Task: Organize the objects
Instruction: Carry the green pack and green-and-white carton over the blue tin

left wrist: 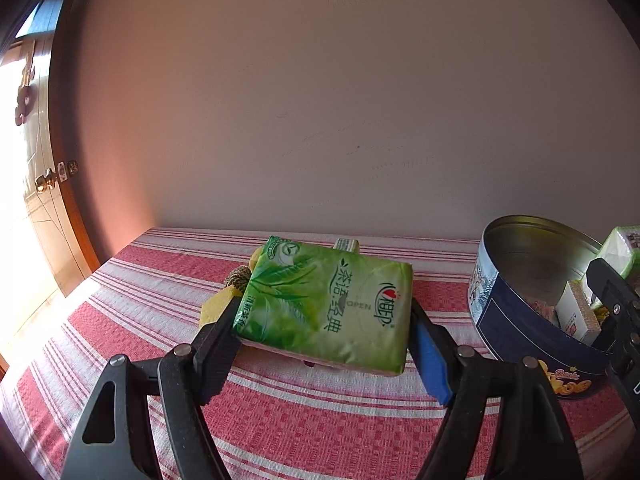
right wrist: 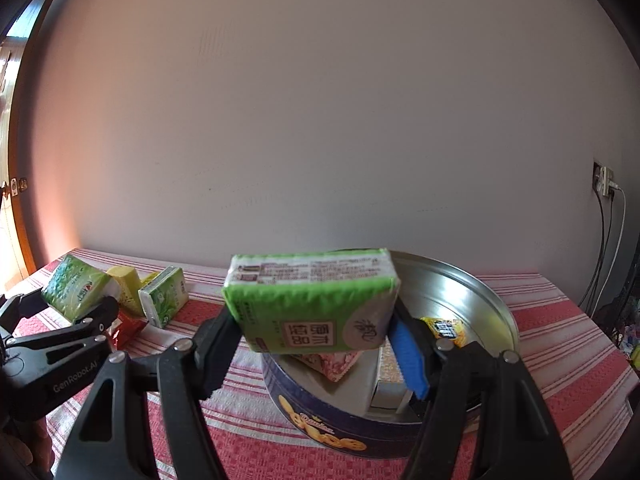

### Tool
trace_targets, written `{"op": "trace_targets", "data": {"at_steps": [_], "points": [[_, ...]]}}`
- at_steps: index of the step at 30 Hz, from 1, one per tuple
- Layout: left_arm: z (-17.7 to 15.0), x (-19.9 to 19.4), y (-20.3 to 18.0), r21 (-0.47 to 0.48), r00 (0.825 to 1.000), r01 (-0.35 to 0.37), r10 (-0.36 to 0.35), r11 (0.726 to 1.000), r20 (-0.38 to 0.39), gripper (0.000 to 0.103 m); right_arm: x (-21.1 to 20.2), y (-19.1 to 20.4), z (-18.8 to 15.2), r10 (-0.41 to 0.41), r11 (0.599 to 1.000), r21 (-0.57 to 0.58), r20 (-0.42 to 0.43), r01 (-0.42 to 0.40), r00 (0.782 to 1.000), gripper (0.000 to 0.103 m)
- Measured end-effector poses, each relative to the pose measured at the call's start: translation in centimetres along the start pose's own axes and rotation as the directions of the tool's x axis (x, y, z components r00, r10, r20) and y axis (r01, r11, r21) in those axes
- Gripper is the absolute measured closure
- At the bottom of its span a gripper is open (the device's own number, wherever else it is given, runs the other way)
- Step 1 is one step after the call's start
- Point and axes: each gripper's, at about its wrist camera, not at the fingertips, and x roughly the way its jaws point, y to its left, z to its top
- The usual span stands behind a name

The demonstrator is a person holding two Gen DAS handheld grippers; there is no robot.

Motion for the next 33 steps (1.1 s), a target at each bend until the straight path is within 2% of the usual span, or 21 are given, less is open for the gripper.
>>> {"op": "trace_targets", "data": {"at_steps": [14, 21, 28, 33], "points": [[1.3, -0.6, -4.8, 0.032, 0.995, 0.101, -0.102, 0.994, 0.021, 0.025, 0.5, -5.1, 0.6, -0.088, 0.995, 0.039, 0.012, 0.088, 0.996, 0.033], [1.4, -0.8, -6.2, -0.004, 0.971, 0.238, -0.238, 0.971, 0.033, 0.025, 0.7, -7.4, 1.3, -0.133, 0.990, 0.059, 0.030, 0.132, 0.991, 0.033], [2.0, -0.9, -8.8, 0.045, 0.966, 0.250, -0.252, 0.967, 0.047, 0.025, 1.0, -9.7, 1.5, -0.234, 0.972, 0.035, 0.053, 0.233, 0.971, 0.033], [2.2, -0.1, -11.6, 0.071, 0.958, 0.281, -0.284, 0.957, 0.028, 0.025, 2.4, -12.6, 1.3, -0.287, 0.956, 0.064, 0.023, 0.285, 0.958, 0.033]]}}
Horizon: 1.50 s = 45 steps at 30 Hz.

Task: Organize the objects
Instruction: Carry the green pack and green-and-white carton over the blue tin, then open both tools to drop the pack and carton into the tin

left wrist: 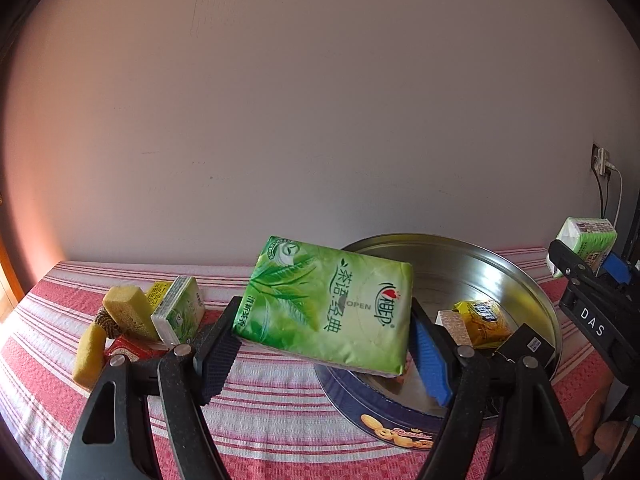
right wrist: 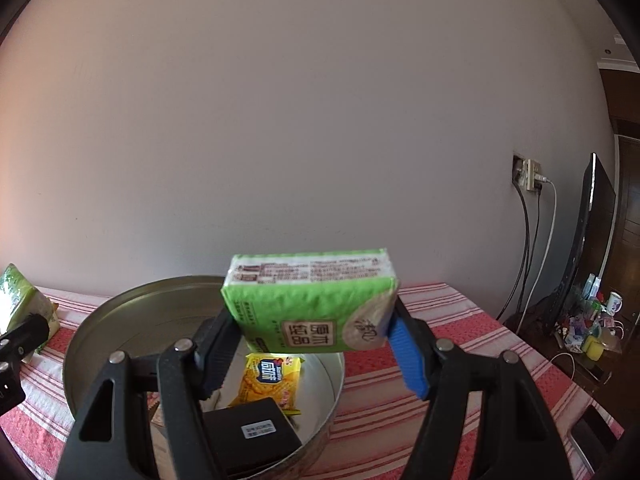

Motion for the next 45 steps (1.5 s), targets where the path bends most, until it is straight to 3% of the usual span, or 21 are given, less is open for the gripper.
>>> {"op": "trace_targets", "data": {"at_steps": [8, 15, 19, 26, 29, 31, 33, 35, 38, 40, 45], "points": [[0.7, 3.2, -3.4, 0.039, 0.999, -0.004, 0.005, 0.999, -0.046, 0.025, 2.2, -0.4, -0.2, -0.020, 1.000, -0.003, -0.035, 0.020, 0.999, 0.033], [0.8, 6.1, -4.2, 0.042, 0.993, -0.012, 0.016, 0.999, -0.113, 0.025, 5.0, -0.2, -1.0, 0.072, 0.997, 0.006, -0.132, -0.072, 0.989, 0.033], [0.4, 7.0, -3.8, 0.047, 0.990, -0.022, 0.028, 0.999, -0.140, 0.025, 6.3, -0.7, -1.4, 0.201, 0.979, 0.081, -0.198, -0.188, 0.959, 0.033], [0.1, 8.0, -4.2, 0.078, 0.987, -0.023, 0.035, 0.997, -0.157, 0.025, 7.3, -0.7, -1.9, 0.275, 0.959, 0.141, -0.249, -0.246, 0.929, 0.033], [0.0, 7.3, -4.7, 0.091, 0.990, 0.017, -0.004, 0.996, -0.142, 0.024, 7.4, -0.3, -2.2, 0.355, 0.932, 0.177, -0.265, -0.316, 0.897, 0.027], [0.0, 6.5, -4.9, 0.111, 0.995, 0.001, 0.010, 0.994, -0.101, 0.017, 6.9, -0.3, -2.0, 0.382, 0.921, 0.186, -0.246, -0.343, 0.891, 0.016], [0.0, 5.5, -5.0, 0.124, 0.998, -0.040, 0.045, 0.991, -0.038, 0.004, 5.8, -0.8, -1.7, 0.393, 0.913, 0.196, -0.188, -0.358, 0.900, 0.004], [0.1, 4.4, -4.5, 0.115, 0.998, -0.062, 0.059, 0.991, 0.027, 0.001, 4.6, -1.6, -1.3, 0.373, 0.916, 0.209, -0.125, -0.343, 0.920, 0.000], [-0.2, 3.2, -3.4, 0.095, 0.996, -0.063, 0.057, 0.994, 0.062, 0.001, 3.0, -2.7, -1.2, 0.242, 0.950, 0.215, -0.051, -0.226, 0.969, 0.000], [-0.7, 2.4, -2.4, 0.078, 0.994, -0.083, 0.077, 0.994, 0.080, 0.001, 2.2, -3.4, -1.2, 0.150, 0.964, 0.224, -0.020, -0.141, 0.989, 0.000], [-1.7, 0.8, 0.4, 0.054, 0.984, -0.154, 0.148, 0.987, 0.104, 0.001, 1.6, -4.6, -1.5, 0.026, 0.970, 0.243, 0.008, -0.027, 1.000, 0.000]]}}
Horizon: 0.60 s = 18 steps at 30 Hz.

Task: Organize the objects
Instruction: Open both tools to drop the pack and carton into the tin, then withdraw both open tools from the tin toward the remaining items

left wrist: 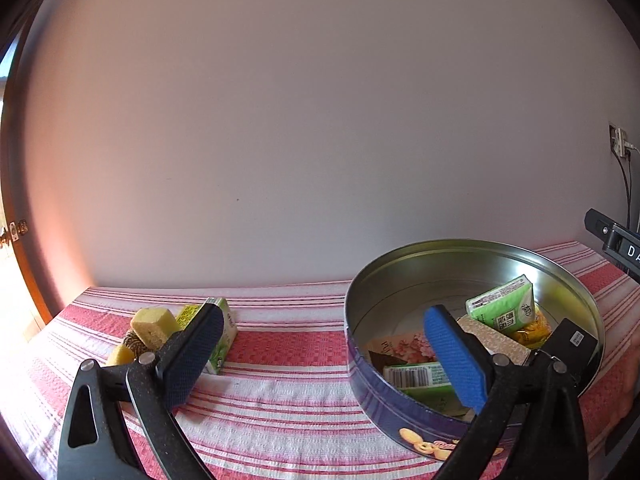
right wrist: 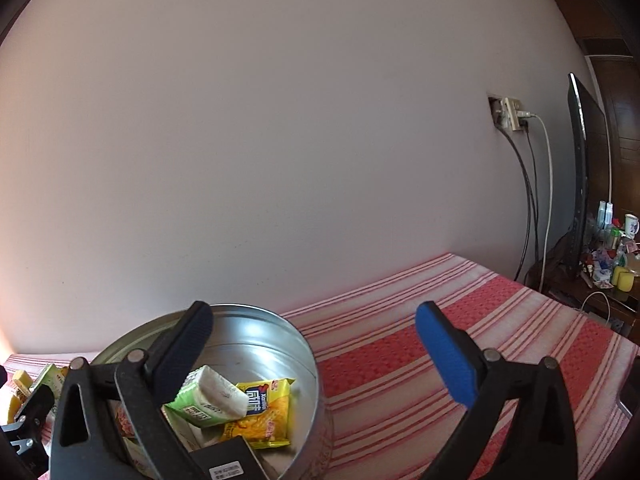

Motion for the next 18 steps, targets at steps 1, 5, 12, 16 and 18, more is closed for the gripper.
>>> {"op": "trace_targets", "data": {"at_steps": [1, 5, 12, 16, 18], "points": [[-0.3, -0.2, 0.6, -0.009, 1.000, -0.019, 0.019, 1.000, 0.006, 0.001, -0.2, 0.0, -0.1, -0.012, 1.000, -0.008, 0.011, 0.012, 1.000, 0.000], [-1.1, -0.8, 2.3, -0.014, 0.996, -0.083, 0.083, 0.996, 0.008, 0.001, -2.1, 1.0, -0.4, -0.058, 0.998, -0.029, 0.097, 0.061, 0.994, 0.000], [-1.2, -0.1, 3.1, -0.014, 0.995, -0.099, 0.099, 0.995, -0.006, 0.001, -4.1, 1.8, -0.5, -0.109, 0.993, -0.012, 0.202, 0.114, 0.973, 0.000], [-1.4, -1.1, 3.0, -0.011, 0.996, -0.091, 0.091, 0.996, 0.009, 0.001, -4.6, 2.8, -0.8, -0.124, 0.990, -0.044, 0.209, 0.136, 0.970, 0.000], [-1.5, -1.2, 3.1, -0.011, 0.996, -0.085, 0.085, 0.996, 0.010, 0.001, -5.3, 2.9, -0.9, -0.141, 0.987, -0.049, 0.221, 0.155, 0.965, 0.000]]}}
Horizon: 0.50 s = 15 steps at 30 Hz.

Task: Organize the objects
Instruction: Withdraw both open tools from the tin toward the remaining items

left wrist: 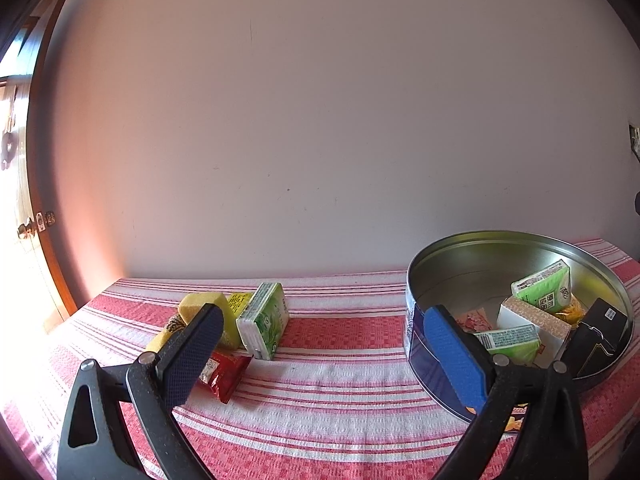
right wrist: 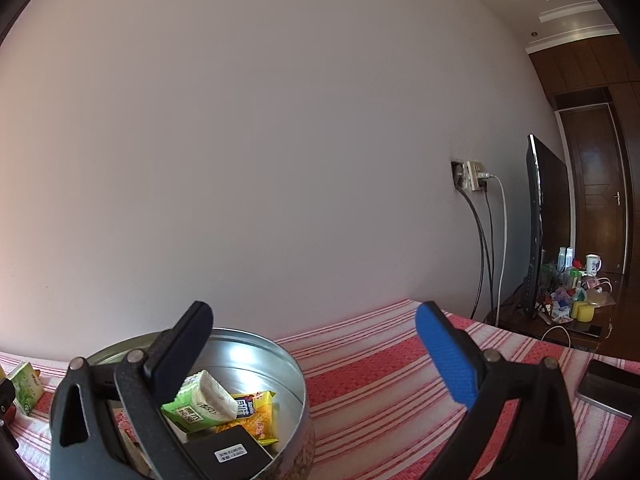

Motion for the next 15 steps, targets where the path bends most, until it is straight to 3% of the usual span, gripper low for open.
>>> {"op": "trace_targets", "data": {"at_steps": [8, 15], "points": [[-0.2, 0.1, 1.1, -0.031, 0.999, 0.036, -0.037, 0.999, -0.030, 0.001, -1.3, -0.9, -0.1, -0.025, 0.998, 0.061, -0.026, 0.027, 0.999, 0.000], [-0.6, 0.1, 2.1, -0.050, 0.996, 0.067, -0.069, 0.997, -0.052, 0.001, -3.0, 0.2, -0.2, -0.019, 0.999, 0.045, -0.015, 0.019, 1.000, 0.000]]}}
